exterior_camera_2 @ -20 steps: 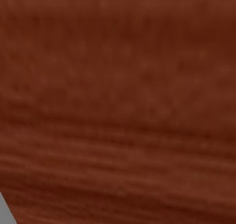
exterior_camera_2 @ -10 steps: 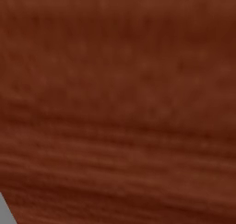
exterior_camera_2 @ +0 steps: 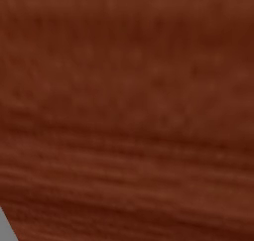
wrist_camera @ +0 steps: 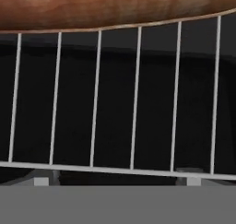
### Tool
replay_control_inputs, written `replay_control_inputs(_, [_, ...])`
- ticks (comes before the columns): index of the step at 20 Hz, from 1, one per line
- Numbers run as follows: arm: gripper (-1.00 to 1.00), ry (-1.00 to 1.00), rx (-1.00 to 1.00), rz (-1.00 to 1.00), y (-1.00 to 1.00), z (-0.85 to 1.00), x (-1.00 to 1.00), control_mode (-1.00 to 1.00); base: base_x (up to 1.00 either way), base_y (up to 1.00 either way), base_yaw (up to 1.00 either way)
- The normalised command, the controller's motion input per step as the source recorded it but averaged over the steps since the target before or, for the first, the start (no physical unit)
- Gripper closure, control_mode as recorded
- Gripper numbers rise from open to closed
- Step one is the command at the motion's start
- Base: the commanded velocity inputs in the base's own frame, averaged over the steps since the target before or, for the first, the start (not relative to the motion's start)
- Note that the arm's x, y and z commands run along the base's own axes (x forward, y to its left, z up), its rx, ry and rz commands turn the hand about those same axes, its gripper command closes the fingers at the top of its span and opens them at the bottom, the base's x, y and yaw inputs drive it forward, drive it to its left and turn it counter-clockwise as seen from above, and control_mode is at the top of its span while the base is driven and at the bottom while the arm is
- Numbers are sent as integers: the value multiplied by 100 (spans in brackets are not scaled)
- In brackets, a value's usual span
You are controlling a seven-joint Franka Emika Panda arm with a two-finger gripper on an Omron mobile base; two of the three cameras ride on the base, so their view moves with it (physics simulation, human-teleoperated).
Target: Pull the toaster oven rack outwards. Pick up the baguette from the plate and place it on the toaster oven rack. Close the toaster oven door fully and set the temperature to the lowest setting.
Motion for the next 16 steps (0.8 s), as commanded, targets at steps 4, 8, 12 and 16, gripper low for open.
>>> replay_control_inputs(4, [-100, -2, 0, 1, -4, 0, 36, -100, 0, 0, 0])
replay_control_inputs(8, [-100, -5, 0, 0, -9, 0, 34, -100, 0, 0, 0])
replay_control_inputs(12, [-100, -6, 0, 0, -8, 3, 35, -100, 0, 0, 0])
replay_control_inputs(16, [-100, -10, 0, 0, -7, 12, 32, -100, 0, 0, 0])
